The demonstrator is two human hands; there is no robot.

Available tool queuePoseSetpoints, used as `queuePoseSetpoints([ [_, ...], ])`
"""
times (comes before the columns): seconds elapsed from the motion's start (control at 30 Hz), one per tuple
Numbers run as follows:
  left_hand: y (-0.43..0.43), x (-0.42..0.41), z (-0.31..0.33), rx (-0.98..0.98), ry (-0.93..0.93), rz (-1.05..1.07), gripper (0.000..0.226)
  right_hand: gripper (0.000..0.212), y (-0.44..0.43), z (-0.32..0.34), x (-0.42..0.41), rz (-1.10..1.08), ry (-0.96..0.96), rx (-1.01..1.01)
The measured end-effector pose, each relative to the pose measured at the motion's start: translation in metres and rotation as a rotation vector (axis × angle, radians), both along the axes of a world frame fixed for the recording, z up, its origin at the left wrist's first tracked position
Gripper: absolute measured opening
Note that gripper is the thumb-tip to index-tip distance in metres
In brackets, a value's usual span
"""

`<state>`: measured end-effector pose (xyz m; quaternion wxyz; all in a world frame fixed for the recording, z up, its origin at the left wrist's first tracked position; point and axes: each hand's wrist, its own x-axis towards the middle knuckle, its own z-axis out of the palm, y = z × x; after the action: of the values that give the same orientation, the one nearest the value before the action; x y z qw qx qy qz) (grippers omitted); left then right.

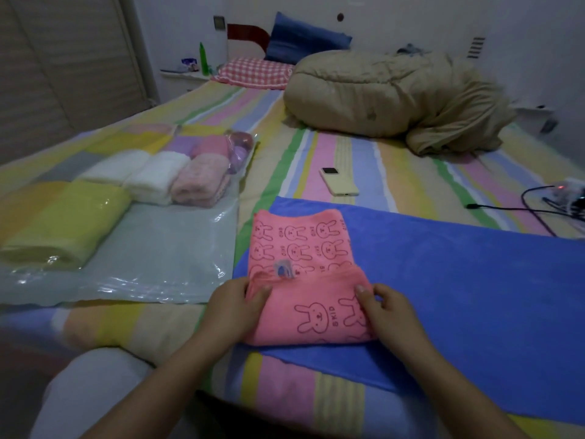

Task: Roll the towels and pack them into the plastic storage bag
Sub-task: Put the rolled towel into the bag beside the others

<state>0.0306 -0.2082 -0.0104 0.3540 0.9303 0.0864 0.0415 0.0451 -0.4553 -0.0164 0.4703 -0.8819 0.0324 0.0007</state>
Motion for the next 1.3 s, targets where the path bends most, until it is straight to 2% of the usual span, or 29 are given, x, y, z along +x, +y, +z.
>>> queuePoseSetpoints([
  [0.1, -0.006, 0.006, -0.001, 0.042, -0.041, 0.056, 0.033, 0.041, 0.005, -0.004, 0.006, -0.037, -0.012, -0.127],
  [0.23, -0.013, 0.000, 0.013, 0.176, -0.088, 0.088, 0.029, 0.045, 0.006, -0.003, 0.014, -0.036, 0.060, -0.178],
  [0.3, -0.015, -0.008, 0.022, 0.299, -0.281, 0.095, 0.041, 0.045, 0.005, -0.003, 0.017, -0.036, 0.101, -0.151],
  [0.37, -0.017, -0.013, 0.026, 0.396, -0.587, -0.091, 0.045, 0.043, 0.004, -0.002, 0.019, -0.033, 0.141, -0.107],
  [0.4, -0.018, -0.015, 0.026, 0.415, -0.668, -0.254, 0.042, 0.042, 0.004, -0.001, 0.020, -0.027, 0.166, -0.093],
  [0.43, -0.018, -0.018, 0.022, 0.446, -0.686, -0.423, 0.040, 0.041, 0.004, 0.001, 0.020, -0.017, 0.185, -0.086],
  [0.5, -0.014, -0.018, 0.010, 0.557, -0.584, -0.659, 0.044, 0.041, 0.003, 0.003, 0.021, -0.004, 0.213, -0.076],
  [0.6, -0.004, -0.012, -0.003, 0.636, -0.401, -0.741, 0.061, 0.037, 0.001, 0.010, 0.021, -0.013, 0.258, 0.004],
  [0.67, -0.001, -0.007, -0.001, 0.614, -0.367, -0.757, 0.068, 0.019, -0.002, 0.014, 0.014, -0.081, 0.096, 0.014],
  [0.7, 0.000, -0.004, 0.001, 0.595, -0.351, -0.764, 0.071, 0.014, -0.005, 0.016, 0.009, -0.117, -0.090, -0.036],
  [0.73, 0.001, -0.002, 0.003, 0.572, -0.337, -0.768, 0.072, 0.021, -0.008, 0.019, 0.004, -0.096, -0.294, -0.098],
  [0.77, 0.003, 0.000, 0.006, 0.539, -0.331, -0.769, 0.070, 0.031, -0.013, 0.022, 0.001, 0.023, -0.459, -0.143],
  [0.8, 0.004, 0.004, 0.009, 0.494, -0.327, -0.764, 0.066, 0.045, -0.018, 0.025, 0.000, 0.200, -0.541, -0.195],
  [0.87, 0.007, 0.015, 0.025, 0.368, -0.287, -0.731, 0.057, 0.077, -0.024, 0.025, 0.006, 0.560, -0.548, -0.404],
  [0.93, 0.012, 0.033, 0.045, 0.171, -0.189, -0.714, 0.048, 0.084, -0.030, 0.020, 0.023, 0.691, -0.535, -0.577],
  [0.97, 0.015, 0.046, 0.052, 0.086, -0.154, -0.689, 0.041, 0.078, -0.030, 0.020, 0.032, 0.672, -0.527, -0.549],
  [1.03, 0.021, 0.075, 0.060, -0.042, -0.135, -0.538, 0.032, 0.060, -0.022, 0.027, 0.049, 0.536, -0.434, -0.282],
  [1.1, 0.029, 0.104, 0.053, -0.213, -0.074, -0.272, 0.035, 0.044, -0.008, 0.034, 0.074, 0.369, -0.280, 0.058],
  [1.17, 0.033, 0.128, 0.040, -0.512, 0.112, -0.039, 0.044, 0.036, 0.008, 0.035, 0.105, 0.204, -0.124, 0.238],
  [1.23, 0.032, 0.140, 0.029, -0.704, 0.234, 0.070, 0.053, 0.036, 0.021, 0.031, 0.132, 0.069, -0.010, 0.149],
  [1.3, 0.030, 0.146, 0.019, -0.603, 0.228, 0.097, 0.049, 0.035, 0.025, 0.021, 0.150, -0.024, 0.051, -0.040],
])
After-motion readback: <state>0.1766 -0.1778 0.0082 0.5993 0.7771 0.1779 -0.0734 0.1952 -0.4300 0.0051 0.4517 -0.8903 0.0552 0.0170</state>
